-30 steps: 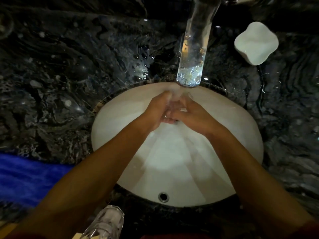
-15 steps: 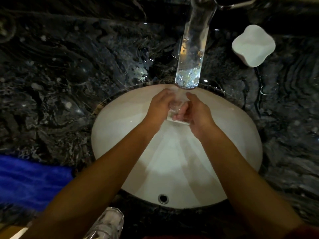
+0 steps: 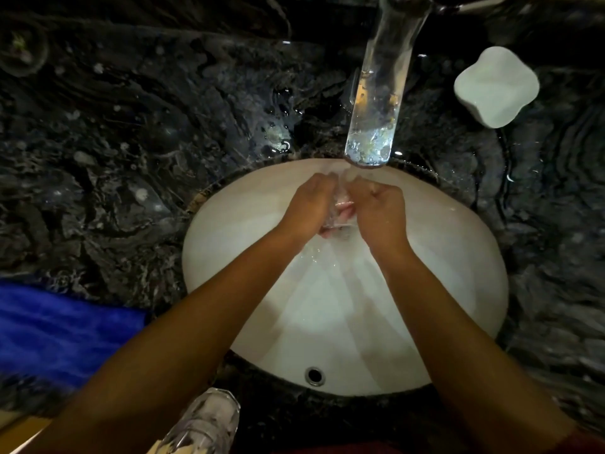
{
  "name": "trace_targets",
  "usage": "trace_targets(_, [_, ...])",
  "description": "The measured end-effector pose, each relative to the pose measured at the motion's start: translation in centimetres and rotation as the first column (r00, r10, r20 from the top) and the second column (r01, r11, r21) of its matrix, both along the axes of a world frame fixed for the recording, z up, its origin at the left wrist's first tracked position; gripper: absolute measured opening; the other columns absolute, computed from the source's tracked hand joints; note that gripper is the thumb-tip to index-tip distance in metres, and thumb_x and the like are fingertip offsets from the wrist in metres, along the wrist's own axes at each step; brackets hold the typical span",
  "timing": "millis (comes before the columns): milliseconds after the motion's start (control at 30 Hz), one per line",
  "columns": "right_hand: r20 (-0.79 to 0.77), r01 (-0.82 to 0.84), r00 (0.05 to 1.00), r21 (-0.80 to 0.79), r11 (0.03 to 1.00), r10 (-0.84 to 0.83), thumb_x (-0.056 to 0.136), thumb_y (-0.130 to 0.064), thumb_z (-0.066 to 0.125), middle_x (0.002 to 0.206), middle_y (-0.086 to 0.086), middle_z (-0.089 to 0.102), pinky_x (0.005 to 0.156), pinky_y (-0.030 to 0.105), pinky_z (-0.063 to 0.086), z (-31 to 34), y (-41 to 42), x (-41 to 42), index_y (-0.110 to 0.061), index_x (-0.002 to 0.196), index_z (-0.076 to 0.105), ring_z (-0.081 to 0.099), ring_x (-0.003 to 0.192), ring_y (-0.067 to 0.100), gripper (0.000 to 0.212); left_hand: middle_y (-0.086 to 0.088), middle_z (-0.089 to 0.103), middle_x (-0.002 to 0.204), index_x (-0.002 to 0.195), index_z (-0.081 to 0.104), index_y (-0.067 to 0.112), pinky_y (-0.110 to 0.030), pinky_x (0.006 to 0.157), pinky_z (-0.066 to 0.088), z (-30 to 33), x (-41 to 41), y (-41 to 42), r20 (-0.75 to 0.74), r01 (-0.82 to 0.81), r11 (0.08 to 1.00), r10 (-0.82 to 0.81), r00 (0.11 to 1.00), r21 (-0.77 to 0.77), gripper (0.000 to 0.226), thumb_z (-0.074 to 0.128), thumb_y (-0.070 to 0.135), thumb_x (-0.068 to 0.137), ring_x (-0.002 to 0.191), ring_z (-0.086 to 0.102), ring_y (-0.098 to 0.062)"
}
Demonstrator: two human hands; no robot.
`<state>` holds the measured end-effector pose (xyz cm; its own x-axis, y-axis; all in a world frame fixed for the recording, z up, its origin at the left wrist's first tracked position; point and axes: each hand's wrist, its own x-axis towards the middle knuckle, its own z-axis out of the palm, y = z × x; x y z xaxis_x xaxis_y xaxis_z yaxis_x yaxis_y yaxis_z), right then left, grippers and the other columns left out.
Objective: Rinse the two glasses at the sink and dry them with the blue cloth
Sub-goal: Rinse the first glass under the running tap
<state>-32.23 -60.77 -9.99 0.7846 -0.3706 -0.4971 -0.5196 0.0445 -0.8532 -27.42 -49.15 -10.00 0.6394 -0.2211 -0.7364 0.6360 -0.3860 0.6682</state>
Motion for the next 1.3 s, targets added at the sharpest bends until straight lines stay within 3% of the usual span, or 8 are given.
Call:
trace_targets(100, [0.128,-0.034,0.991,-0.030,0.999,0.037,0.098,-0.032,0.065,0.060,0.006,0.073,0.062,0.032,0.061,0.4,0.2,-0.9,-0.015,0.067,0.077,0.072,0.055,0.020,0.037,-0.006,0.052,0.072,0.086,0.063,0.009,-0.018,0.042,0.036,0.3,0.6,1.0,-0.358,-0.016,0.941,-0.113,0.927,-0.339,0.055,0.036,0.054,0.102,0.054,0.047,-0.016])
trace_targets(200, [0.219,-0.037,0.975,-0.025,0.999,0.041,0.103,-0.023,0.059,0.066,0.000,0.076,0.069,0.033,0.062,0.4,0.6,-2.0,-0.022,0.070,0.078,0.074,0.063,0.019,0.038,-0.005,0.052,0.071,0.112,0.064,0.010,-0.017,0.040,0.030,0.5,1.2,1.9,-0.365,0.009,0.886,-0.201,0.909,-0.464,0.053,0.036,0.054,0.103,0.050,0.044,-0.013])
trace_targets(433, [-0.146,0.174,0.978,0.184,0.967,-0.148,0.097,-0.047,0.059,0.065,-0.001,0.075,0.068,0.020,0.052,0.6,0.3,-0.6,-0.025,0.062,0.078,0.072,0.065,0.010,0.045,-0.007,0.063,0.082,0.104,0.056,0.008,-0.027,0.049,0.043,0.8,0.1,1.1,0.214,0.149,0.987,-0.133,0.968,-0.060,0.035,0.059,0.043,0.101,0.058,0.059,-0.010])
trace_targets(633, [-0.357,0.164,0.934,0.476,0.864,0.019,0.095,-0.033,0.055,0.062,0.005,0.063,0.055,0.029,0.050,-0.3,-1.0,1.0,-0.015,0.085,0.069,0.057,0.056,0.023,0.025,-0.002,0.061,0.123,0.128,0.063,0.010,-0.032,0.088,0.051,0.1,-0.2,3.3,0.653,0.449,0.860,-0.488,0.579,0.244,0.053,0.082,0.037,0.087,0.108,0.057,-0.013])
trace_targets(767, [-0.407,0.133,0.913,0.386,0.913,0.039,0.096,-0.046,0.057,0.066,-0.003,0.073,0.067,0.034,0.059,-0.5,-0.4,2.2,-0.017,0.095,0.074,0.069,0.064,0.020,0.033,-0.004,0.058,0.126,0.125,0.063,0.009,-0.025,0.094,0.047,-0.9,-0.9,3.9,0.740,0.383,0.913,-0.355,0.571,0.142,0.045,0.083,0.023,0.087,0.114,0.056,-0.016])
trace_targets(967, [-0.222,-0.012,0.974,0.136,0.991,0.042,0.095,-0.037,0.069,0.058,-0.001,0.074,0.044,0.014,0.048,-0.1,0.9,2.0,-0.012,0.077,0.072,0.071,0.052,0.012,0.031,-0.004,0.070,0.089,0.099,0.062,0.020,-0.026,0.048,0.045,0.1,-0.7,1.9,0.164,-0.015,0.998,0.025,0.986,-0.067,0.033,0.057,0.053,0.097,0.066,0.066,-0.017])
trace_targets(1133, [-0.141,0.144,0.984,0.248,0.958,-0.111,0.078,-0.038,0.072,0.072,0.003,0.078,0.059,0.025,0.054,0.6,-0.3,1.9,-0.009,0.089,0.076,0.074,0.065,0.018,0.032,-0.008,0.070,0.083,0.102,0.071,0.015,-0.020,0.046,0.044,0.6,-0.6,2.9,-0.399,-0.214,0.919,0.068,0.914,-0.332,0.046,0.047,0.055,0.101,0.052,0.059,-0.017])
trace_targets(1300, [-0.248,0.133,0.967,0.284,0.950,-0.061,0.093,-0.037,0.071,0.064,-0.001,0.074,0.048,0.023,0.049,0.5,-0.3,2.8,-0.014,0.087,0.074,0.068,0.053,0.015,0.023,-0.017,0.072,0.096,0.122,0.064,0.004,-0.028,0.055,0.057,1.2,-1.1,2.4,-0.426,-0.251,0.854,0.038,0.904,-0.456,0.063,0.041,0.059,0.104,0.070,0.072,-0.026])
